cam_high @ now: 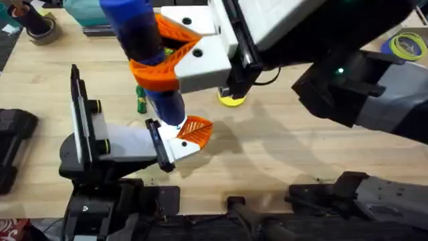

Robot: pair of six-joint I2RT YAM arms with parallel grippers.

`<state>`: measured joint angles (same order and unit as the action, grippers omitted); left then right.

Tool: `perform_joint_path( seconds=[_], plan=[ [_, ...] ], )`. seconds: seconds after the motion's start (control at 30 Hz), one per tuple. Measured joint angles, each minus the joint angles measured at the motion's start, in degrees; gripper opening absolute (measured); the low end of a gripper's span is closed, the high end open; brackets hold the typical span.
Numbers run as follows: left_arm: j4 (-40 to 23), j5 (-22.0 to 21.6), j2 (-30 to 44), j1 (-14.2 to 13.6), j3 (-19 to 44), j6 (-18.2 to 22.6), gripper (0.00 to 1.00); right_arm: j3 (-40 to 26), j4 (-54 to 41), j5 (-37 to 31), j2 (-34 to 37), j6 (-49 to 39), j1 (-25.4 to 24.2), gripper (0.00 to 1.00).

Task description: Pick up the gripper from the table and insert it into the empty holder that is missing its gripper. Then pick up a screw, insert it into the mounting hole, and use the screwdriver to tighten it. Finally, clean up the table by picking up the vegetable and placing it into the bucket.

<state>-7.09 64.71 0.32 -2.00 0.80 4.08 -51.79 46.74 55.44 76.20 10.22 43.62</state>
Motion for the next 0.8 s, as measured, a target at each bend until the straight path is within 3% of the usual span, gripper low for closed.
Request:
perform_joint_path(
  seconds=[0.8],
  plan=[
    [0.00,0.00,0.00,0.00,0.00,0.00,0.015,0.56,-0.02,-0.02,1.87,-1.77,0.26,0.023]
  ],
)
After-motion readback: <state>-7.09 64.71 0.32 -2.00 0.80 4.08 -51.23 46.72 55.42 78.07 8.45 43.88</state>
